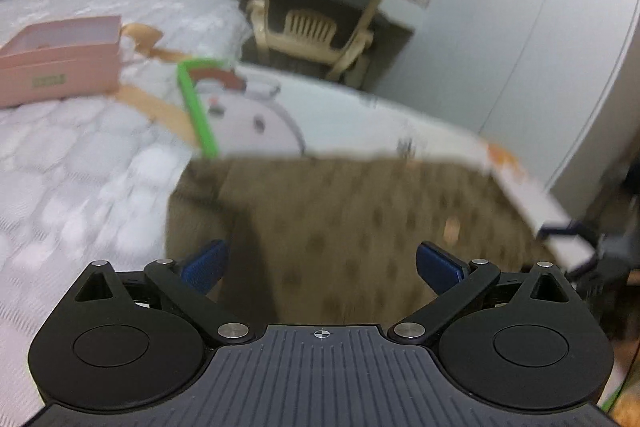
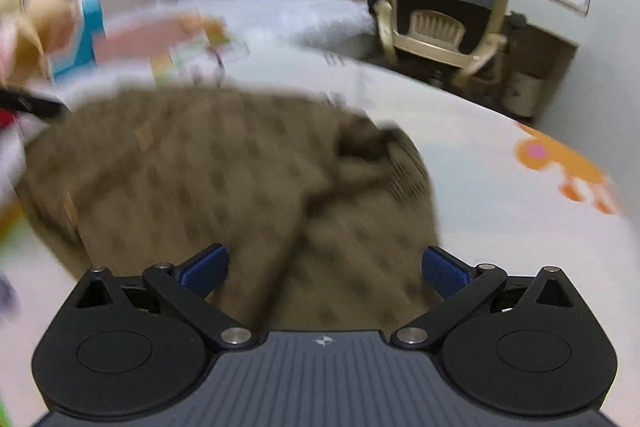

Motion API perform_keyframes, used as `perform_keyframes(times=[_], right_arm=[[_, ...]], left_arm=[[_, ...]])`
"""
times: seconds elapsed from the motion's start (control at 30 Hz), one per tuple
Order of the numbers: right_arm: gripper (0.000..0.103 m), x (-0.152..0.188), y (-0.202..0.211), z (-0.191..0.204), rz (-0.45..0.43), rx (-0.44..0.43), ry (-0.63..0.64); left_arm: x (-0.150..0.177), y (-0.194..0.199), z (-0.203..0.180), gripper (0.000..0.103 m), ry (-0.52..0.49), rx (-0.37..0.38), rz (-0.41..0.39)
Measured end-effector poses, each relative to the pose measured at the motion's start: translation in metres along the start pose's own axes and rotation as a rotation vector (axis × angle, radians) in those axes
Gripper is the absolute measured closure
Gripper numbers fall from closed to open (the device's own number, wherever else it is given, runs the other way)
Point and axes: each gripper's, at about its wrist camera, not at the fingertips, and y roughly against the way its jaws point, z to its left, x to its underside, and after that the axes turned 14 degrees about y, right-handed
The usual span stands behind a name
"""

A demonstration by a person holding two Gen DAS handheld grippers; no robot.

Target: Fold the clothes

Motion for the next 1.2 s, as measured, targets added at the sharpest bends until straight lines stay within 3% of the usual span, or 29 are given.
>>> perform_keyframes(times=[0.1, 0.2, 0.3, 0.4, 0.47, 0.57, 0.63, 0.7, 0.8, 0.9, 0.97, 1.13, 1.2], right_arm=[[0.000, 0.003, 0.006, -0.002, -0.006, -0.003, -0.037], [0.000, 0.008, -0.002, -0.006, 0.016, -0.049, -0.149], [0.000, 0.008, -0.003, 0.005, 0.029, -0.045, -0.131], [0.000, 0.007, 0.000, 0.006, 0.045, -0.088, -0.099], [0.000, 0.008, 0.009, 0.004, 0.023, -0.093, -0.114], [0.003, 0.010, 0.030, 0.002, -0.087, -0.076, -0.157], [0.016, 0.009, 0.040, 0.002, -0.150, -0.081, -0.174], [0.029, 0.009, 0.034, 0.005, -0.151, -0.123, -0.193], [0.053, 0.006, 0.029, 0.009, -0.143, -0.141, -0.191], [0.070, 0.002, 0.035, 0.010, -0.165, -0.123, -0.170], [0.091, 0.000, 0.040, 0.011, -0.179, -0.111, -0.157], [0.094, -0.007, 0.051, 0.013, -0.214, -0.082, -0.123], [0.094, -0.001, 0.049, 0.010, -0.179, -0.073, -0.126]], left_arm=[[0.021, 0.017, -0.002, 0.001, -0.068, -0.057, 0.006], [0.023, 0.022, 0.012, 0.001, 0.031, -0.004, 0.006], [0.023, 0.022, 0.021, 0.001, 0.120, 0.048, 0.014], [0.025, 0.020, 0.021, 0.001, 0.138, 0.059, 0.014], [0.027, 0.022, 0.019, 0.001, 0.135, 0.072, 0.010], [0.030, 0.024, 0.016, 0.002, 0.124, 0.100, 0.009], [0.032, 0.020, 0.012, 0.012, 0.111, 0.099, 0.015], [0.033, 0.014, 0.010, 0.024, 0.106, 0.069, 0.019], [0.034, 0.013, 0.009, 0.030, 0.114, 0.053, 0.015], [0.034, 0.018, 0.005, 0.055, 0.100, 0.052, 0.007], [0.035, 0.024, 0.000, 0.059, 0.080, 0.057, 0.000], [0.037, 0.037, -0.012, 0.059, 0.030, 0.069, -0.019], [0.037, 0.042, -0.017, 0.059, 0.010, 0.074, -0.026]])
